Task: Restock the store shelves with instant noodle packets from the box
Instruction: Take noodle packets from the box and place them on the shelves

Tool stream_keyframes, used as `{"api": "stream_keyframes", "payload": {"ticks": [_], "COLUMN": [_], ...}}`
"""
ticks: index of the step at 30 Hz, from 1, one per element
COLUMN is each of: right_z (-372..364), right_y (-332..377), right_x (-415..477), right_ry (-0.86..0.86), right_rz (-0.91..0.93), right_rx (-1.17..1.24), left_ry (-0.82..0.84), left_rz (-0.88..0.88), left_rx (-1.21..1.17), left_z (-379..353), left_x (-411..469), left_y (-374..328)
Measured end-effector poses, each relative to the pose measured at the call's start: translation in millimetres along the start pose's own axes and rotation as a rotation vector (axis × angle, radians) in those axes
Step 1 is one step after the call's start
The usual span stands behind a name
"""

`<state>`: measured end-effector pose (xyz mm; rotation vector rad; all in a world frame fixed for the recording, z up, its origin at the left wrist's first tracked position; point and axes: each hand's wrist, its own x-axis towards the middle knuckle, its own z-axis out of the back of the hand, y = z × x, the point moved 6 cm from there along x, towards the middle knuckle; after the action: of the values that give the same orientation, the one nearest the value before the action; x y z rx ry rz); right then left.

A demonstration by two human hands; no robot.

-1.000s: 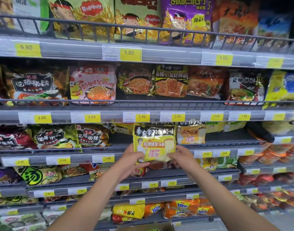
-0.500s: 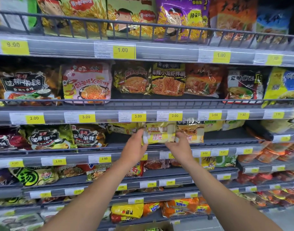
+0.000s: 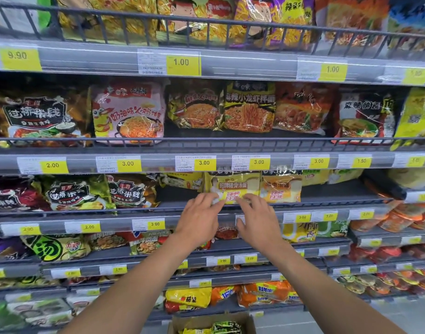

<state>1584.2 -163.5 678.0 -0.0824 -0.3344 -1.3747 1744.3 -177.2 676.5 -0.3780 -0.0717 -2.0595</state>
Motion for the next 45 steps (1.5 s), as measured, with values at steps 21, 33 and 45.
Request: {"api": "stream_keyframes", "payload": {"ticks": [21,33,45], "right_z": [0.4,-9.2,-33.9], "right_y": [-0.3,-9.1,-33.1], "right_x": [-23.3,-75.5,-140.1], "right_ry": [0.040,0.081,0.197], "right_rz": [-0.091,-0.093,-0.071], "right_rx": [0.035,0.029,0.099], "left_ry": [0.016,0.000,0.130], "left_rz": [0.079,0.105,0.239], "left_rx": [-0.071,-0.082,-0.024], "left_z": [2.0,-19.0,-42.1], "left_x": [-19.7,-69.0,-131.7], "left_y": [-2.4,-24.1,-55.5]}}
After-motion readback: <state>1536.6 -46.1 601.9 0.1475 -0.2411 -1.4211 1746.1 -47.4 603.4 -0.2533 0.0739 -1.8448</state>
